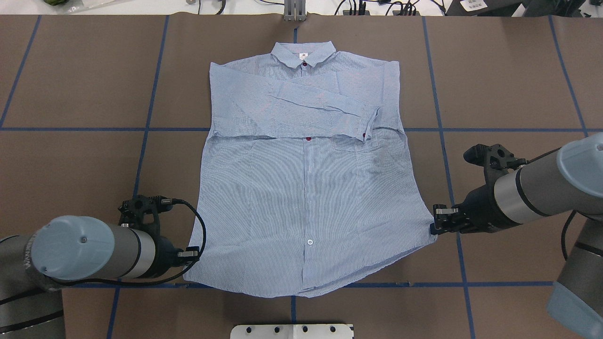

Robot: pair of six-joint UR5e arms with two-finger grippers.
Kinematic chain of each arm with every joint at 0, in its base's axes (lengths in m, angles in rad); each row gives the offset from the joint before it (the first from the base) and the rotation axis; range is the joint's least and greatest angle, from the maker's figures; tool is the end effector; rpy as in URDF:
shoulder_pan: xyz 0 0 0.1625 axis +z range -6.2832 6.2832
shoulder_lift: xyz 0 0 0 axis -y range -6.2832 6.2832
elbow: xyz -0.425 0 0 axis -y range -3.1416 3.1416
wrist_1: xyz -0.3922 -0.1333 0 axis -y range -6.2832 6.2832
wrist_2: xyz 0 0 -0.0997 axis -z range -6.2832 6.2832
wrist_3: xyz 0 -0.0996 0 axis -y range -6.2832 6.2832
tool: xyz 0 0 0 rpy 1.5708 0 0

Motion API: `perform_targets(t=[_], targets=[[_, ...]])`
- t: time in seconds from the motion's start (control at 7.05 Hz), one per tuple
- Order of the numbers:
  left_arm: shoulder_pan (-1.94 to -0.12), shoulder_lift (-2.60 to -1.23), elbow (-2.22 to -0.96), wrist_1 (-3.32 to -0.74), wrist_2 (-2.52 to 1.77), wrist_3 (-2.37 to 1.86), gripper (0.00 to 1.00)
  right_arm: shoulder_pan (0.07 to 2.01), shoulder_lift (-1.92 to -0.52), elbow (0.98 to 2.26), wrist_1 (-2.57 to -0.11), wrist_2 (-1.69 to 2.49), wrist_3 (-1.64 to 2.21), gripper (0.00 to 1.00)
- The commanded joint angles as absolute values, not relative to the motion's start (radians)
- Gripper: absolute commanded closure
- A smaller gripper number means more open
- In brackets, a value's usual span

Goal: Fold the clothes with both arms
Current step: 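Lift the hem corners with both grippers, right gripper moving toward the collar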

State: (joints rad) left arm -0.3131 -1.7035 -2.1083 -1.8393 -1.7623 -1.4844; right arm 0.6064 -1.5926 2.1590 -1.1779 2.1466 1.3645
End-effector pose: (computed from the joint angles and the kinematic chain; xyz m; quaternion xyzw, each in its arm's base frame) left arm 0.4418 -0.2632 0.3175 0.0058 0.4582 -0.0575 0.8870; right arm -0.3225 -0.3199 0.3433 -0.0565 -0.5060 0.0406 0.8597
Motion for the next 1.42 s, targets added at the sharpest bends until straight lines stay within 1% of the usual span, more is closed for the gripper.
perform_targets(t=[0.0, 0.57, 0.99, 1.13, 1.28], targets=[[-0.339, -1.704, -2.099, -1.841, -1.766, -1.447, 1.0, 0.623, -1.592, 2.138, -1.178, 2.148, 1.362, 1.0], [-0.344, -1.718, -2.108, -1.853, -1.789, -1.447, 1.0, 0.632, -1.589, 2.132, -1.177, 2.154, 1.358, 1.0], [-0.347, -1.704, -2.209, -1.852, -1.86, -1.447, 1.0, 0.687, -1.589, 2.169, -1.154, 2.259, 1.358, 1.0], [-0.347, -1.691, -2.244, -1.847, -1.888, -1.447, 1.0, 0.698, -1.603, 2.174, -1.099, 2.288, 1.358, 1.0], [-0.347, -1.649, -2.288, -1.847, -1.896, -1.447, 1.0, 0.722, -1.609, 2.183, -1.083, 2.34, 1.358, 1.0]])
